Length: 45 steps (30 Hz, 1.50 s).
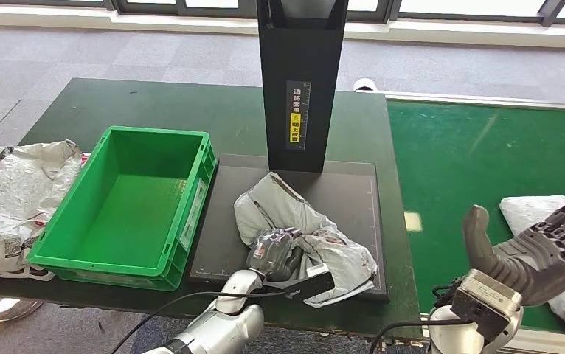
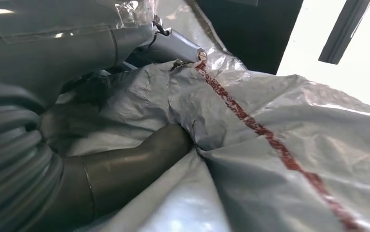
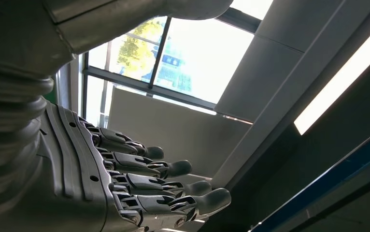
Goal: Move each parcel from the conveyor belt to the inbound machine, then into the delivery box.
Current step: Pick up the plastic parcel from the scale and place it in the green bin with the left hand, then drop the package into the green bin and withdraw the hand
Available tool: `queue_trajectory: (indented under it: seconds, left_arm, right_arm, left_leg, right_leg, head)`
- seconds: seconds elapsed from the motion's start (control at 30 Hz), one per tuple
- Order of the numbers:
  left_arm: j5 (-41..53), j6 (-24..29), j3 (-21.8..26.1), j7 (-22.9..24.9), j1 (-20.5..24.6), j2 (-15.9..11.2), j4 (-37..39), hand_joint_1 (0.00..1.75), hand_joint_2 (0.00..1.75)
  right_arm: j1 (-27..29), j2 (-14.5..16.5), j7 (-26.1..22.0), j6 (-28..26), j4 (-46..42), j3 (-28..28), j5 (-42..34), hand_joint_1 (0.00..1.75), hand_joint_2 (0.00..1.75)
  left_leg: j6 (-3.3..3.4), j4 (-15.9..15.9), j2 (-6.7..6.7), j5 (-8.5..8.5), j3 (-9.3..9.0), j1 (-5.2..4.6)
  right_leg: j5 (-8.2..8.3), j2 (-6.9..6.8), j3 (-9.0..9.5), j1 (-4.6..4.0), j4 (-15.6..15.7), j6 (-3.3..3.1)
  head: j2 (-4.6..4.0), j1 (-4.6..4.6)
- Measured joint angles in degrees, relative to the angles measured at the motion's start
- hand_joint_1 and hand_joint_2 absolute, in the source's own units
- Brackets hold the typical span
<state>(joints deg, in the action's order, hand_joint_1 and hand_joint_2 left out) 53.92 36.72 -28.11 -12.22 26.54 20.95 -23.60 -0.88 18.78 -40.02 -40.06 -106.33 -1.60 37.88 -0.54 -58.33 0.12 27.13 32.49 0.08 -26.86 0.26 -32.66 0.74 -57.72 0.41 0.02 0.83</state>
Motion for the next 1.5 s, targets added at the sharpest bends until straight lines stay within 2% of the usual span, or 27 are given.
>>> queue_trajectory:
  seconds: [0.07, 0.17, 0.33, 0.5, 0.73, 0.9, 1.07, 1.2, 1.3, 1.5]
  left_arm:
    - [3.2, 1.9, 1.5, -1.4, -1.3, -0.2, -2.6, 1.75, 1.75]
    - [11.6, 3.2, 7.4, -3.1, -3.7, -0.8, -9.8, 1.75, 1.75]
    - [16.6, 3.3, 13.4, -3.4, -5.5, -1.2, -17.1, 1.75, 1.75]
    - [28.9, 3.4, 19.9, -3.4, -8.2, -1.7, -33.9, 1.75, 1.75]
    - [29.5, 3.4, 23.4, -5.5, -10.9, -2.5, -54.6, 1.75, 1.75]
    - [29.6, 3.4, 24.0, -5.4, -12.3, -2.9, -63.4, 1.75, 1.75]
    - [24.1, 3.4, 24.9, -7.2, -12.9, -3.1, -66.9, 1.75, 1.75]
    - [20.0, 3.4, 28.5, -7.7, -13.3, -3.3, -65.3, 1.75, 1.75]
    - [20.5, 3.4, 33.3, -6.9, -13.2, -3.3, -61.9, 1.75, 1.75]
    - [22.6, 3.4, 46.8, -8.8, -11.0, -2.6, -53.7, 1.75, 1.75]
  right_arm:
    - [0.0, 0.0, 0.0, 0.0, 0.0, 0.0, 0.1, 0.0, 1.75]
    - [0.3, -0.1, 0.0, 0.0, 0.0, 0.0, 0.3, 0.0, 1.75]
    - [0.7, -0.1, 0.0, 0.0, 0.0, 0.0, 0.3, 0.0, 1.75]
    - [0.7, -0.1, 0.0, 0.0, 0.0, 0.0, 0.3, 0.0, 1.75]
    - [0.7, -0.1, 0.0, 0.0, 0.0, 0.0, 0.0, 0.0, 1.75]
    - [0.7, -0.1, 0.0, 0.0, 0.0, 0.0, 0.0, 0.0, 1.75]
    - [0.7, -0.1, 0.0, 0.0, 0.0, 0.0, 0.1, 0.0, 1.75]
    - [0.7, -0.1, 0.0, 0.0, 0.0, 0.0, -0.6, 0.0, 1.75]
    - [0.7, -0.1, 0.0, 0.0, 0.0, 0.0, -0.7, 0.0, 1.75]
    - [1.5, -0.1, 0.0, 0.0, 0.0, 0.0, -0.5, 0.0, 1.75]
  left_leg:
    - [0.0, 0.0, 0.03, 0.0, 0.02, 0.0]
    - [0.0, 0.0, 0.07, 0.0, 0.06, 0.0]
    - [-0.01, 0.0, 0.06, -0.01, 0.09, 0.01]
    - [-0.01, 0.0, 0.09, -0.01, 0.12, 0.02]
    - [-0.01, 0.0, 0.05, -0.01, 0.18, 0.03]
    - [-0.01, 0.0, 0.03, -0.01, 0.18, 0.03]
    - [-0.01, 0.0, 0.02, -0.01, 0.17, 0.03]
    - [-0.01, 0.0, 0.05, -0.01, 0.13, 0.03]
    - [-0.02, 0.0, 0.07, -0.02, 0.12, 0.04]
    - [-0.05, 0.0, 0.09, -0.03, 0.13, 0.06]
  right_leg:
    - [0.0, 0.02, -0.05, 0.0, 0.0, 0.0]
    - [0.0, 0.05, -0.11, -0.01, 0.0, 0.0]
    - [0.0, 0.04, -0.11, -0.02, 0.0, 0.0]
    - [0.01, 0.07, -0.15, -0.03, 0.0, -0.01]
    - [0.0, 0.05, -0.17, -0.03, 0.0, -0.01]
    - [-0.01, 0.03, -0.16, -0.03, 0.0, -0.01]
    - [-0.01, 0.01, -0.15, -0.03, 0.0, -0.01]
    - [-0.01, 0.03, -0.16, -0.03, 0.0, -0.01]
    - [0.0, 0.06, -0.17, -0.05, 0.0, -0.02]
    - [0.0, 0.09, -0.19, -0.07, 0.0, -0.02]
  head:
    - [0.0, 0.0]
    - [0.0, 0.0]
    - [0.0, 0.01]
    - [0.0, 0.02]
    - [0.0, 0.02]
    - [0.0, 0.02]
    - [0.0, 0.02]
    - [0.0, 0.01]
    - [0.0, 0.0]
    - [0.0, 0.0]
